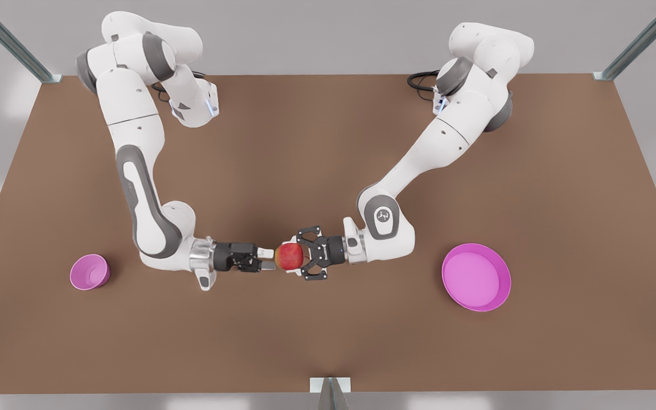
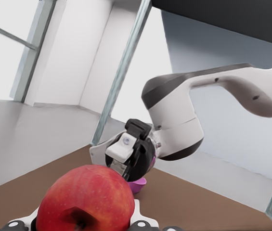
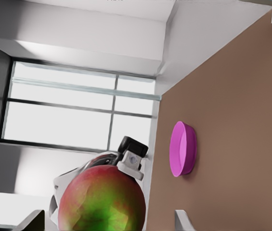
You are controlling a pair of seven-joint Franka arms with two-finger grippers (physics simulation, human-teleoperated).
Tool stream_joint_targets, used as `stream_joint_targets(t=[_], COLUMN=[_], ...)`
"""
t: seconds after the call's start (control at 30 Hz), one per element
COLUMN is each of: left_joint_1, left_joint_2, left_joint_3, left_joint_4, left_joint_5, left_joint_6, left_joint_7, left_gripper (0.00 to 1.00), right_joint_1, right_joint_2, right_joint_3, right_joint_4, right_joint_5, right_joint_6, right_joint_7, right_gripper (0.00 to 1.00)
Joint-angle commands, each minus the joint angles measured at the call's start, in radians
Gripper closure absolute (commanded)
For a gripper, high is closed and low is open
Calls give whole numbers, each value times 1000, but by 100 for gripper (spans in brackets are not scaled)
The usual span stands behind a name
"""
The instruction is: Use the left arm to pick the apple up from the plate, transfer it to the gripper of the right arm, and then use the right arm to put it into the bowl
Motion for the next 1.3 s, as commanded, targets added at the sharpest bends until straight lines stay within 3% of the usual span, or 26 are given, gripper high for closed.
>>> stream_joint_targets(t=[0.0, 0.7, 0.73, 0.77, 0.83, 0.9, 0.93, 1.17, 1.27], left_joint_1=[0, -6, -6, -8, -8, -6, -6, -3, 3], left_joint_2=[-2, 0, 0, 0, 0, 0, 0, -2, -3], left_joint_3=[-1, 4, 4, 4, 4, 4, 2, 5, 7], left_joint_4=[0, 0, 0, 0, -1, 0, -1, -3, -12], left_joint_5=[0, 0, 0, 0, 0, 0, 0, 2, 5], left_joint_6=[4, 24, 25, 25, 25, 25, 25, 24, 22], left_joint_7=[361, 361, 361, 361, 361, 360, 358, 357, 360], left_gripper=[22, 19, 19, 19, 19, 15, 0, 0, 0], right_joint_1=[8, 103, 103, 103, 103, 103, 103, 94, 22], right_joint_2=[1, 1, 1, 1, 1, 1, 1, -6, -23], right_joint_3=[1, 3, 3, 3, 3, 3, 3, 1, 1], right_joint_4=[9, 16, 16, 16, 16, 16, 16, 7, 1], right_joint_5=[46, 114, 114, 114, 114, 114, 114, 106, -39], right_joint_6=[34, 156, 159, 159, 159, 159, 159, 154, 97], right_joint_7=[-350, -355, -356, -356, -356, -355, -355, -338, -293], right_gripper=[0, 0, 1, 13, 25, 25, 25, 25, 25])
